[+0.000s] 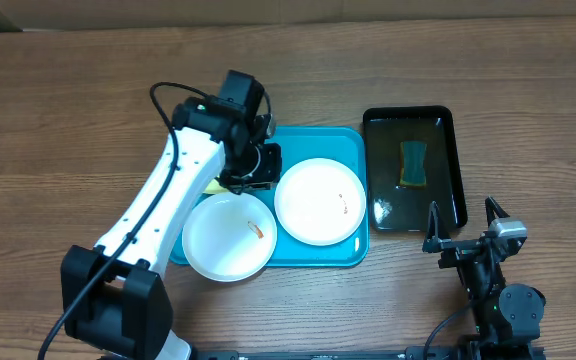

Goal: Clean dirty plates on tray and stack at the side
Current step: 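Grasp the right white plate's rim with the left gripper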

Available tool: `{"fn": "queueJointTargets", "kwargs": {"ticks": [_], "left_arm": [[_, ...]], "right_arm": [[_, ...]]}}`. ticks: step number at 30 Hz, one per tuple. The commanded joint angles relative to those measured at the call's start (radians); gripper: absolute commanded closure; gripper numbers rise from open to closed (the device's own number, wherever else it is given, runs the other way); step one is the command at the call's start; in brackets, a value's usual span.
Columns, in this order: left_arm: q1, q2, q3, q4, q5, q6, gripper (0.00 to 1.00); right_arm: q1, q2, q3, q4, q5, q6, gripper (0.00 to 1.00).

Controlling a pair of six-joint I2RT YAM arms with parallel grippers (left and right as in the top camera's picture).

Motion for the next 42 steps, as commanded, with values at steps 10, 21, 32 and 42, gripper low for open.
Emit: {"fn": "queueJointTargets", "kwargs": {"ticks": [10, 21, 32, 42], "left_arm": [[-0.044, 0.01, -0.2, 0.217, -0.145, -0.11, 0.74], [-0.063, 0.01, -0.326, 0.375, -0.166, -0.109, 0.76], [-0.063, 0.01, -0.359, 0.449, -0.123, -0.131, 0.71], [-0.063, 0.01, -0.359, 0.474, -0.122, -0.132, 0.76]], "right_arm": [[0.006, -0.012, -0.01, 0.004, 0.009, 0.004, 0.0], [0.006, -0.012, -0.01, 0.005, 0.009, 0.004, 0.0], [0.006, -0.012, -0.01, 0.005, 0.002, 0.005, 0.0], [0.002, 0.064, 0.227, -0.063, -0.047, 0.282, 0.0]]}}
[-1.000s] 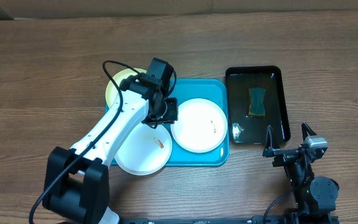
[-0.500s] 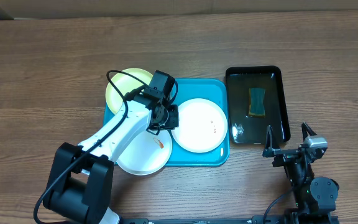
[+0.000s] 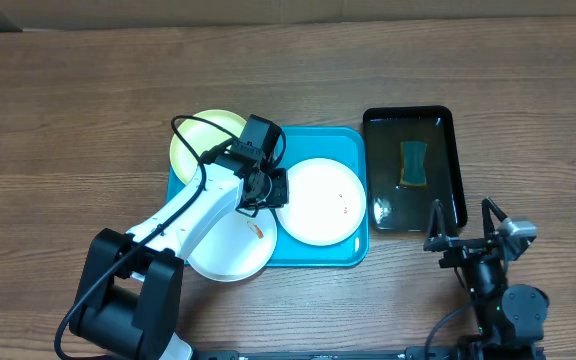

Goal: Clean dirty plates on tray and stack at the side
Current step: 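Grasp the right white plate's rim with the left gripper, then reach the right gripper into the black tray toward the sponge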

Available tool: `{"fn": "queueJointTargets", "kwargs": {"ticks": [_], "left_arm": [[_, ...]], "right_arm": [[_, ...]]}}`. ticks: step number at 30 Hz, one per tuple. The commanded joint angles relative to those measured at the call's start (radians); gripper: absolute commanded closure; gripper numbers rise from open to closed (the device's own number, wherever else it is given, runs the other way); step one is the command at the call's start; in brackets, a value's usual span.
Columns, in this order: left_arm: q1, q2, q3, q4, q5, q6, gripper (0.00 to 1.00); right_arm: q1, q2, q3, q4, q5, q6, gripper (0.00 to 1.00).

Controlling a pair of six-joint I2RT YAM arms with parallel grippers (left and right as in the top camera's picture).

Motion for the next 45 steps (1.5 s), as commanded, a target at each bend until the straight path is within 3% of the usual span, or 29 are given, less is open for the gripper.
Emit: {"fn": "queueJointTargets", "kwargs": {"ticks": [1, 5, 10, 15, 19, 23, 26, 30, 34, 40, 45], "left_arm": [[-0.006, 0.008, -0.004, 0.002, 0.009, -0.017, 0.77], [-0.011, 0.009, -0.004, -0.017, -0.034, -0.017, 0.8], [-0.016, 0.015, -0.005, -0.003, -0.06, -0.016, 0.75], [-0.017, 0.023, -0.005, 0.024, -0.061, -0.016, 0.77], [-0.02, 0.04, -0.005, 0.045, -0.07, -0.013, 0.76], [-0.02, 0.067, -0.005, 0.088, -0.062, -0.045, 0.76], [-0.02, 0.087, -0.004, 0.126, -0.058, -0.058, 0.76], [-0.02, 0.092, 0.011, 0.119, -0.038, -0.034, 0.76], [-0.02, 0.092, 0.016, 0.096, -0.08, 0.0, 0.77], [-0.02, 0.093, 0.016, 0.09, -0.123, -0.001, 0.95], [-0.017, 0.093, 0.016, 0.098, -0.223, -0.014, 0.96]], "right_arm": [[0.002, 0.076, 0.215, -0.055, -0.02, 0.072, 0.0], [0.003, 0.32, 0.534, -0.325, -0.055, 0.072, 0.0], [0.003, 0.636, 0.928, -0.708, -0.104, 0.073, 0.0], [0.003, 0.81, 1.138, -0.935, -0.104, 0.072, 0.0], [0.003, 0.856, 1.171, -1.028, -0.101, 0.023, 0.0], [0.003, 0.869, 1.171, -1.025, -0.071, 0.024, 0.07], [0.003, 0.903, 1.172, -1.027, -0.061, 0.024, 0.07], [0.003, 1.016, 1.174, -1.084, -0.06, 0.023, 0.07], [0.003, 1.149, 1.174, -1.129, -0.058, 0.016, 0.15], [0.003, 1.267, 1.173, -1.133, -0.006, -0.003, 0.14], [0.004, 1.346, 1.173, -1.112, -0.005, -0.079, 0.14]]}}
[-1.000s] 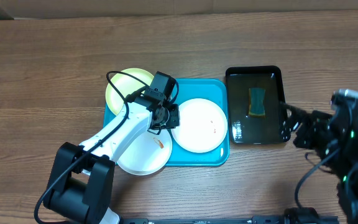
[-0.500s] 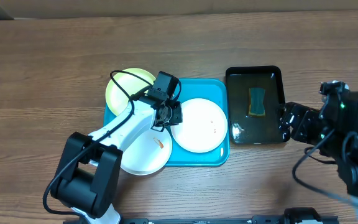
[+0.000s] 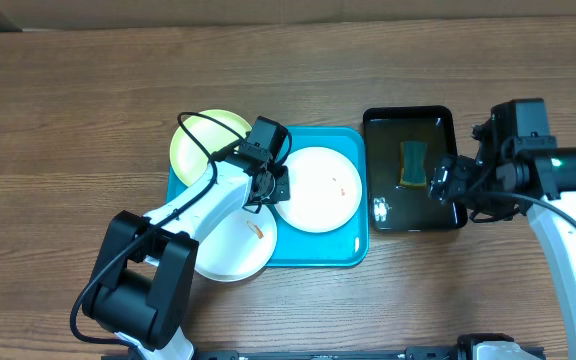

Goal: Clean dirty plates on tray and stack at the side
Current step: 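Reach the right gripper into the black tray toward the sponge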

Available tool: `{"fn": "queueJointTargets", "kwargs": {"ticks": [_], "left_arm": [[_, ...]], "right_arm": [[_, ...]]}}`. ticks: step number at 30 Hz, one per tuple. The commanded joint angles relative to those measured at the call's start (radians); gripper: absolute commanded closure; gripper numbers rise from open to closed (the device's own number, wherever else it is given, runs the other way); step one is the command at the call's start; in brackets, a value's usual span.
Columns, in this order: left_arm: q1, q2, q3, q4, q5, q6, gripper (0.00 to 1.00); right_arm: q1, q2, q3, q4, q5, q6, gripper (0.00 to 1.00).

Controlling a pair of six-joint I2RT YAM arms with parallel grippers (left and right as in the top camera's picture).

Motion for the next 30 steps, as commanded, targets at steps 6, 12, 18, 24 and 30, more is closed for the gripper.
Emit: {"fn": "queueJointTargets", "kwargs": {"ticks": [6, 12, 18, 24, 30], "left_arm": [[-0.004, 0.014, 0.017, 0.043, -0.085, 0.019, 0.76], [-0.007, 0.014, 0.017, 0.034, -0.07, 0.052, 0.76], [-0.007, 0.014, 0.017, -0.012, -0.066, 0.051, 0.77], [-0.007, 0.014, 0.014, -0.012, -0.052, 0.051, 0.82], [-0.007, 0.015, 0.011, 0.009, -0.053, 0.051, 0.79]], "right_arm": [[0.004, 0.108, 0.017, 0.085, 0.019, -0.053, 0.15], [0.013, 0.17, 0.017, 0.162, 0.082, -0.053, 0.18], [0.058, 0.215, 0.016, 0.222, 0.15, -0.056, 0.19], [0.074, 0.267, -0.001, 0.276, 0.186, -0.052, 0.18], [0.074, 0.344, -0.043, 0.394, 0.186, -0.053, 0.17]]}}
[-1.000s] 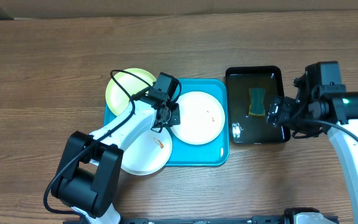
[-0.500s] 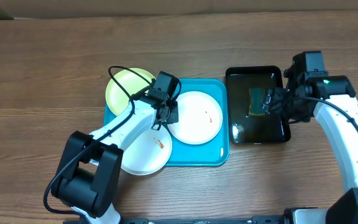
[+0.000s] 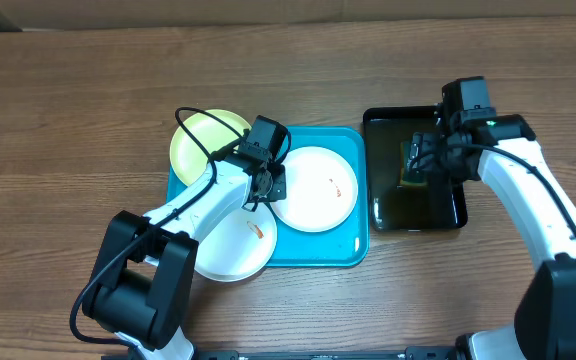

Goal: Clean dirty plates on tray and stack at the side
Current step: 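Reach the right gripper into the black tray toward the sponge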

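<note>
A white plate (image 3: 318, 190) with small reddish smears lies on the blue tray (image 3: 356, 252), its left edge raised a little. My left gripper (image 3: 270, 187) is shut on that left rim. A second white plate (image 3: 226, 245) with an orange smear sits half off the tray's front left corner. Behind the left arm, a yellow-green plate (image 3: 200, 140) rests at the tray's back left. The green sponge (image 3: 406, 166) lies in the black water tray (image 3: 418, 212). My right gripper (image 3: 418, 162) hangs open right over it, covering most of the sponge.
The left arm's cable loops over the yellow-green plate. Bare wooden table (image 3: 68, 120) surrounds both trays, with wide room on the far left and along the back. The black tray stands close against the blue tray's right side.
My right gripper has moved from the black tray's right edge to directly above the sponge. The left gripper still holds the white plate's rim, with the plate shifted slightly left.
At first my left gripper was at the tray's back left and the right arm was parked at the front edge. The left gripper then came to the right-hand white plate's rim and shut on it. The right arm rose to the black tray, then reached the sponge.
</note>
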Available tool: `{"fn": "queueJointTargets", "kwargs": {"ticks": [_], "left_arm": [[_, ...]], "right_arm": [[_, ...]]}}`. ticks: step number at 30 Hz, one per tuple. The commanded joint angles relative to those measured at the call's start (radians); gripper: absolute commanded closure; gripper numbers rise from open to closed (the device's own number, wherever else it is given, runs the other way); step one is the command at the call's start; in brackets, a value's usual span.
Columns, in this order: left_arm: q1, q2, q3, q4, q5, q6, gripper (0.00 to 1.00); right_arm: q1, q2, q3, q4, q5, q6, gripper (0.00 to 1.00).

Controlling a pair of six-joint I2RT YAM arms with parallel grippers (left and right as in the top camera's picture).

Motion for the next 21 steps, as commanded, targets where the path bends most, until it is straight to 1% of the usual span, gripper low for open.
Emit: {"fn": "queueJointTargets", "kwargs": {"ticks": [1, 8, 9, 13, 15, 16, 19, 21], "left_arm": [[-0.007, 0.015, 0.01, 0.01, 0.001, 0.019, 0.78], [-0.007, 0.036, 0.01, 0.031, 0.002, 0.019, 0.75], [-0.007, 0.036, 0.01, 0.032, 0.002, 0.019, 0.75], [-0.007, 0.036, 0.01, 0.048, 0.002, 0.019, 0.78], [-0.007, 0.036, 0.01, 0.049, 0.002, 0.019, 0.78], [-0.007, 0.036, 0.01, 0.049, 0.002, 0.019, 0.78], [-0.007, 0.036, 0.01, 0.05, 0.002, 0.019, 0.76], [-0.007, 0.036, 0.01, 0.051, 0.002, 0.019, 0.74]], "right_arm": [[0.0, 0.051, -0.03, 0.049, 0.018, -0.002, 0.16], [0.002, 0.162, -0.033, 0.105, 0.014, -0.004, 0.15], [0.002, 0.176, -0.033, 0.106, 0.013, -0.003, 0.15], [0.003, 0.214, -0.034, 0.101, -0.04, -0.003, 0.2], [0.003, 0.223, -0.037, 0.091, -0.047, 0.0, 0.33], [0.003, 0.225, -0.042, 0.089, -0.047, 0.0, 0.43], [0.003, 0.228, -0.054, 0.085, -0.047, 0.0, 0.57], [0.003, 0.228, -0.057, 0.079, -0.047, 0.0, 0.8]]}}
